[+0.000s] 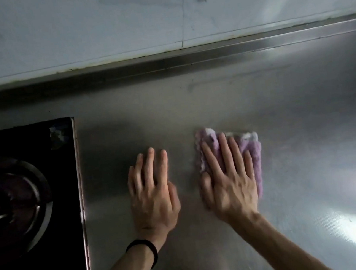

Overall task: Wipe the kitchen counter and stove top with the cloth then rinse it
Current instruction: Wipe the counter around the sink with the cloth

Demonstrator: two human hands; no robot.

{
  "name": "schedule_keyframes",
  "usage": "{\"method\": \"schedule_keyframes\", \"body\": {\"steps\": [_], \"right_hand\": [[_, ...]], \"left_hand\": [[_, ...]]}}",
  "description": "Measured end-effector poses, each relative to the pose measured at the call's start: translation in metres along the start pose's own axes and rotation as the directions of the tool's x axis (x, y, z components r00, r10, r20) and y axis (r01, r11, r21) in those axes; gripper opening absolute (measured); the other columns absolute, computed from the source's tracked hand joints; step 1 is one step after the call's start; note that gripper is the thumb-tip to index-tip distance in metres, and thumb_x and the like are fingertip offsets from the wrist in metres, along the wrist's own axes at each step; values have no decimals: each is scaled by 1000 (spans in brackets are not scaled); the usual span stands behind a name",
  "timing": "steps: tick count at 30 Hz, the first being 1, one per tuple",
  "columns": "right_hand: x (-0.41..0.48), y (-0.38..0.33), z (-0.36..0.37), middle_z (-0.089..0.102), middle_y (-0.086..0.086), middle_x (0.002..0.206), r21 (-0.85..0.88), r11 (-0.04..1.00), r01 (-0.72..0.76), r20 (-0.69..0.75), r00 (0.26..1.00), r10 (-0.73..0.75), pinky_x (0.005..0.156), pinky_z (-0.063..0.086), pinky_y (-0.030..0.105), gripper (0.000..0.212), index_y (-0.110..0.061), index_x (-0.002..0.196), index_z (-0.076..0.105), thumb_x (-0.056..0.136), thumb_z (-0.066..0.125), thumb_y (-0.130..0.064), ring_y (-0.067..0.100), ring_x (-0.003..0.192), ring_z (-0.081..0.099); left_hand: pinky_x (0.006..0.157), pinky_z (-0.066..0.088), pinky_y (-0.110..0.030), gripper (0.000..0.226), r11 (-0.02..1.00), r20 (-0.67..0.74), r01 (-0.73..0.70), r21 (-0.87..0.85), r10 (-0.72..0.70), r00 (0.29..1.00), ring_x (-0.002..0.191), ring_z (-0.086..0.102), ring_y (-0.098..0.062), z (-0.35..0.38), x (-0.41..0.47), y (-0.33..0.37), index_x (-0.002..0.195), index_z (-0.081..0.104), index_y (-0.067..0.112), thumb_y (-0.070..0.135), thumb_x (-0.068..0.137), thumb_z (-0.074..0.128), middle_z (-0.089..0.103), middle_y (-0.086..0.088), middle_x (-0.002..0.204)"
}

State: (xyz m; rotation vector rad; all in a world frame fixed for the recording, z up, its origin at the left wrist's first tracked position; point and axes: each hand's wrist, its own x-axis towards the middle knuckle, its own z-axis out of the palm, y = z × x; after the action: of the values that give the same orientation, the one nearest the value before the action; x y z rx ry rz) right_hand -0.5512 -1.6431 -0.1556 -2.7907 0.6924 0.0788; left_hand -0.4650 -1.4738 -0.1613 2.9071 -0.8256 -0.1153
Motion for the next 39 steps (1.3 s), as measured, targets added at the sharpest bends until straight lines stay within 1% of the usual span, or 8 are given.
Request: {"method": "schedule_keyframes", "body": {"steps": [6,10,17,21,24,31,35,39], "right_hand": [[153,-5,-14,4,7,175,6,989,145,43,988,-145,129,1,54,63,-32,166,10,107,24,-52,27,161,-1],[175,-8,-15,2,7,175,-9,992,123,49,991,-123,130,-1,51,63,-32,166,9,107,21,-51,25,161,-2],[25,-19,0,16,4,173,20,998,59,1,998,-59,129,9,52,65,-29,165,24,104,41,-44,24,161,9],[-111,-21,13,15,2,173,10,1000,20,98,995,-21,130,7,50,72,-32,165,22,98,47,-44,24,161,13],[-143,-18,14,15,2,173,15,999,47,162,986,-49,130,8,49,77,-36,164,19,94,49,-45,24,160,16],[1,-4,1,25,7,171,40,978,205,41,977,-207,129,11,52,66,-31,161,36,98,52,-45,28,159,19],[111,-3,-8,11,7,174,19,983,182,59,981,-183,130,2,52,64,-32,165,20,105,34,-51,28,161,8],[143,-4,-9,5,7,175,16,992,124,49,991,-125,130,-1,51,63,-33,166,13,106,24,-52,27,161,2]], "left_hand": [[128,19,-55,72,1000,-12,-12,2,12,1000,156,26,-37,1,1,-1,163,32,18,29,93,45,28,-10,170],[129,17,-53,74,1000,-25,-11,-2,11,1000,156,25,-35,4,2,-1,164,29,20,30,92,46,26,-9,171],[127,19,-56,74,1000,-6,4,-22,-5,1000,156,26,-37,1,3,-1,163,31,20,29,92,48,27,-10,170],[128,18,-55,76,1000,-21,2,-12,-3,1000,156,25,-37,1,1,0,163,31,19,27,90,50,27,-10,170],[127,18,-56,75,1000,-13,2,-8,-2,1000,156,23,-37,1,1,0,164,29,19,27,91,48,25,-10,171],[128,17,-55,77,1000,13,21,-14,-21,1000,157,23,-36,-1,2,2,163,31,20,27,89,51,25,-9,171],[127,19,-55,74,1000,22,11,-2,-11,1000,157,25,-36,-1,2,2,162,32,20,29,91,48,27,-10,170],[127,20,-55,74,1000,4,2,8,-2,1000,156,27,-36,-1,3,1,162,32,19,29,91,49,29,-11,169]]}}
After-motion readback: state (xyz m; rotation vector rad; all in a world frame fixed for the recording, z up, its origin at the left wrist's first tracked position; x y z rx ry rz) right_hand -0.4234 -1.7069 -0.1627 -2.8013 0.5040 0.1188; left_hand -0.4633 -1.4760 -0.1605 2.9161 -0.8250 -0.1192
